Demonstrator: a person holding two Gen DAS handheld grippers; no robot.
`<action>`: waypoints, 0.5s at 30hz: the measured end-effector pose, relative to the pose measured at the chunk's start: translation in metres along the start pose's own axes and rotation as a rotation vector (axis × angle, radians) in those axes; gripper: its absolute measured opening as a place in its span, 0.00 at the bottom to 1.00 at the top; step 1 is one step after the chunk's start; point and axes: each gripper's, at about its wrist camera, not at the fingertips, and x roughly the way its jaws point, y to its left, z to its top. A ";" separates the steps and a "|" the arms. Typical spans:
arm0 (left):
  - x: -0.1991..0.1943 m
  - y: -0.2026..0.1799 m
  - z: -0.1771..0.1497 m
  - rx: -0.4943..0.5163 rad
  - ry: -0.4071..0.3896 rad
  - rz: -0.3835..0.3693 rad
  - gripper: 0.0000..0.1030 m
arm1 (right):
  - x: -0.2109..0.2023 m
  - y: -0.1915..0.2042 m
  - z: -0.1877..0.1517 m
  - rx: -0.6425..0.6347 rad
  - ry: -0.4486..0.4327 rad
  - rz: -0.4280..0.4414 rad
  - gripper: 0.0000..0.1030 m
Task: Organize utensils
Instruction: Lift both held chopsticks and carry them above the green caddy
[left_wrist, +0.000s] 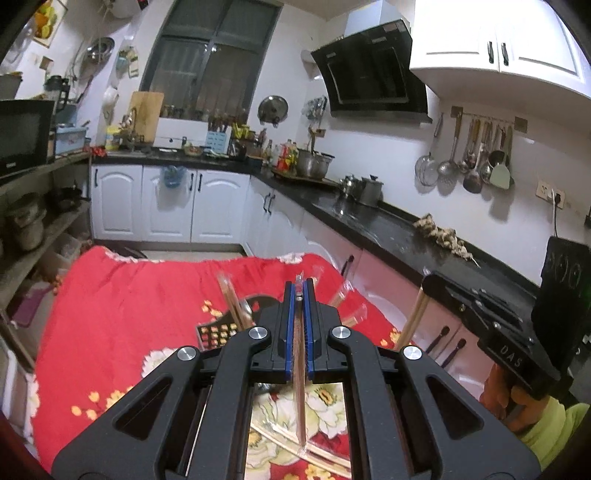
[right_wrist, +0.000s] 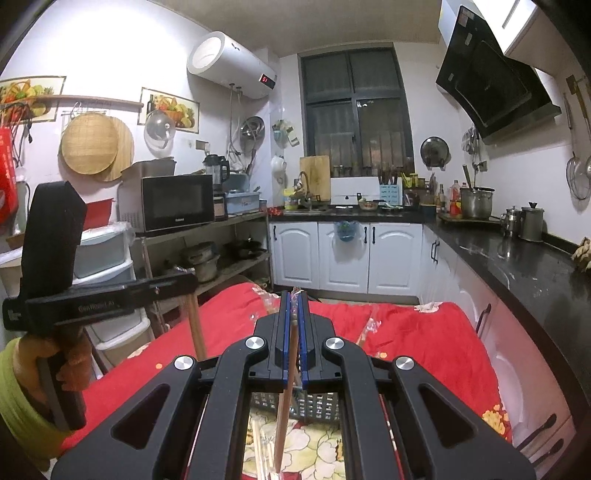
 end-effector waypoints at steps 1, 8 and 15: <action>-0.001 0.002 0.003 0.000 -0.009 0.007 0.02 | 0.001 0.000 0.001 -0.001 -0.002 -0.001 0.04; -0.007 0.014 0.024 -0.012 -0.049 0.045 0.02 | 0.009 -0.001 0.014 -0.013 -0.029 -0.011 0.04; -0.005 0.022 0.042 -0.018 -0.087 0.074 0.02 | 0.028 -0.008 0.027 -0.016 -0.046 -0.037 0.04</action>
